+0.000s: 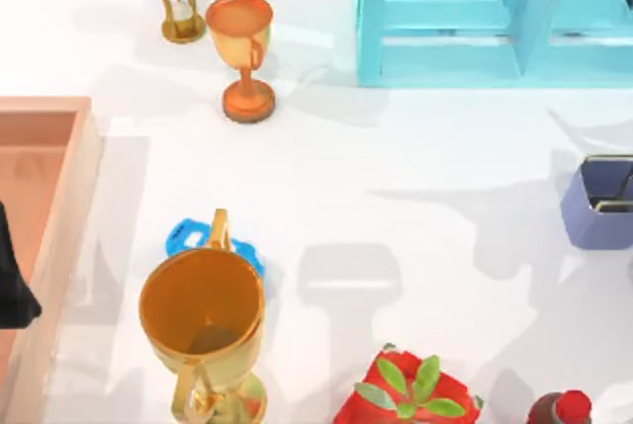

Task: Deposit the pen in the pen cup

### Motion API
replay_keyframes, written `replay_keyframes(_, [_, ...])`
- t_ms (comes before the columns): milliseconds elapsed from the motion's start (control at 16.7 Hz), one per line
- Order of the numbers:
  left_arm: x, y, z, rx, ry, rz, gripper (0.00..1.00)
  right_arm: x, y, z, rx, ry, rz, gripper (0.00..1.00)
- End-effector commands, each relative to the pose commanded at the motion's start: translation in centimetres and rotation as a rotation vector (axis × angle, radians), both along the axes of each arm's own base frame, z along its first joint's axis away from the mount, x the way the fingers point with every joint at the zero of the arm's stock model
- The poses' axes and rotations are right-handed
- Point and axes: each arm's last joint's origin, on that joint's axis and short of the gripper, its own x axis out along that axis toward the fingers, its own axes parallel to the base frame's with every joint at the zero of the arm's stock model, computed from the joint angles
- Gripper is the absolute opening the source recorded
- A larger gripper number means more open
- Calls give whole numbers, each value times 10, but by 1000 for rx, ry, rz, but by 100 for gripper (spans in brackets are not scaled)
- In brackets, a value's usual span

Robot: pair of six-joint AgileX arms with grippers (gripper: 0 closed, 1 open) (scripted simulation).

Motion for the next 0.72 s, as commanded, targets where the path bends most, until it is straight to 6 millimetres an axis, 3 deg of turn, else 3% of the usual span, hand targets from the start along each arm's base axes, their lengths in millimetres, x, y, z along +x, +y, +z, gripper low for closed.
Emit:
replay_keyframes(660, [0, 0, 0, 0, 0, 0, 100, 0, 0, 0, 0, 0, 0, 98])
replay_keyframes(720, [0, 0, 0, 0, 0, 0, 100, 0, 0, 0, 0, 0, 0, 100])
